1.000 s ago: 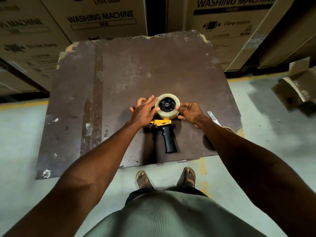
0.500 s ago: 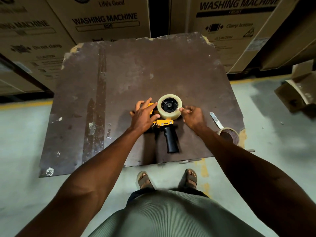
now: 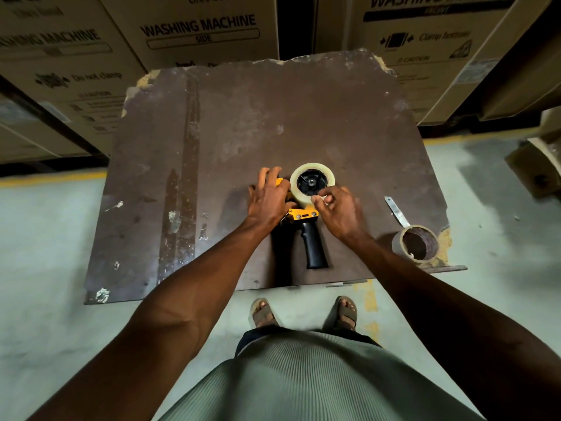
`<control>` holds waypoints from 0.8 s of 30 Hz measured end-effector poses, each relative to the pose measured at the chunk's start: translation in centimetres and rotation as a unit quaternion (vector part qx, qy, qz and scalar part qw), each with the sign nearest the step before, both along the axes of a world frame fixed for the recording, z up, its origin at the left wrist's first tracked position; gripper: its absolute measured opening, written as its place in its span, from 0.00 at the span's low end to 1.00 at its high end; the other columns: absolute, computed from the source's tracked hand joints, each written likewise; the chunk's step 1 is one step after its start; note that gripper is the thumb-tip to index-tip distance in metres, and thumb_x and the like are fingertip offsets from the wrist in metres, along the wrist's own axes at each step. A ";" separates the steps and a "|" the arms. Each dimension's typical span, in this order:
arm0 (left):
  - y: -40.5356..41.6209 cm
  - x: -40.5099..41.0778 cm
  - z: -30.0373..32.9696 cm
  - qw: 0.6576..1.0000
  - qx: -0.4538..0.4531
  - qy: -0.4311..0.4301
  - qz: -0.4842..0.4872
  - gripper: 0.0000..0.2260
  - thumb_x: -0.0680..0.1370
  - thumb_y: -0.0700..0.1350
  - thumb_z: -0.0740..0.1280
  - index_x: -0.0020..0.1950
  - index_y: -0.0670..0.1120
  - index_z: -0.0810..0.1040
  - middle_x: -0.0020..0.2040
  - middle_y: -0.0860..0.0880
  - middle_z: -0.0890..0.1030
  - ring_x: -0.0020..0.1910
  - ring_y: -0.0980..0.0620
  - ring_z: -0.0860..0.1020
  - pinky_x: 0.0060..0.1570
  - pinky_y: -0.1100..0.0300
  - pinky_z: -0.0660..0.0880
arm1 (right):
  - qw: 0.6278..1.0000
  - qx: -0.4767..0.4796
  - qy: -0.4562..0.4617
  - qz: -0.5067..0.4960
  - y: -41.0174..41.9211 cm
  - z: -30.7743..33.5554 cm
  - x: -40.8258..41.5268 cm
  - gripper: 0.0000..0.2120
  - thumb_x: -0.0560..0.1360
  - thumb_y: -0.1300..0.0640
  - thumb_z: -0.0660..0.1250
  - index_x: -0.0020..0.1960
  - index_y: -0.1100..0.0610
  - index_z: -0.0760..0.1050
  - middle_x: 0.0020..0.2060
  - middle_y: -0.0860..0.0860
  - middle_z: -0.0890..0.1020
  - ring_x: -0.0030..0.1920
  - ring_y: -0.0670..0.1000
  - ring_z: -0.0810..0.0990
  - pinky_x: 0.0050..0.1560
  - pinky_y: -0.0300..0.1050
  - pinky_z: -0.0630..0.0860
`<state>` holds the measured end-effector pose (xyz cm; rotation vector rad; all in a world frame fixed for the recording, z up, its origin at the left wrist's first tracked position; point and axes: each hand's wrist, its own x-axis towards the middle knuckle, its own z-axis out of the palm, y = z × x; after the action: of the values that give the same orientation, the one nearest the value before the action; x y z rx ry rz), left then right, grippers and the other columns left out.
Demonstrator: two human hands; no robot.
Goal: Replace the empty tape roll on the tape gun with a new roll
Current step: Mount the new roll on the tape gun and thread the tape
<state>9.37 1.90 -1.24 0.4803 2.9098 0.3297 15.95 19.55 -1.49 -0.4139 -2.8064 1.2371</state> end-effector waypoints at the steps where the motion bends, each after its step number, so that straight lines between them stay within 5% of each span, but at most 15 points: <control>1: 0.1 0.0 0.0 1.000 -0.006 0.004 -0.001 0.20 0.72 0.55 0.75 0.59 0.46 0.79 0.74 0.46 0.64 0.75 0.44 0.58 0.62 0.33 0.69 | 1.000 0.000 -0.004 0.006 -0.1 -0.1 0.1 0.10 0.75 0.46 0.70 0.51 0.51 0.81 0.42 0.49 0.78 0.42 0.53 0.80 0.46 0.52 0.79; 9: 0.1 -0.8 -0.8 1.000 0.022 -0.006 -0.001 0.15 0.71 0.58 0.74 0.49 0.48 0.85 0.75 0.48 0.64 0.75 0.46 0.57 0.62 0.33 0.69 | 0.999 -0.031 -0.019 0.010 0.2 -0.7 0.8 0.11 0.75 0.46 0.71 0.52 0.51 0.81 0.42 0.51 0.79 0.39 0.49 0.78 0.46 0.50 0.80; 17: -0.4 -1.2 -2.0 0.994 0.107 -0.019 0.006 0.13 0.71 0.56 0.75 0.49 0.50 0.87 0.74 0.50 0.67 0.74 0.47 0.58 0.62 0.41 0.73 | 0.984 -0.158 -0.077 -0.019 1.0 -2.4 1.5 0.16 0.68 0.34 0.70 0.46 0.44 0.78 0.35 0.45 0.81 0.36 0.49 0.80 0.42 0.57 0.80; 24: -0.3 -1.4 -2.4 0.991 0.131 -0.027 0.013 0.09 0.72 0.52 0.74 0.47 0.49 0.87 0.74 0.51 0.68 0.74 0.46 0.59 0.62 0.48 0.73 | 0.964 -0.246 -0.088 -0.042 0.4 -2.0 2.7 0.15 0.70 0.43 0.75 0.47 0.54 0.79 0.30 0.44 0.78 0.33 0.47 0.76 0.39 0.57 0.79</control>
<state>8.00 1.61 -3.66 0.4613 2.8342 0.7236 18.60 19.95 -3.46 -0.6874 -2.5459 1.9653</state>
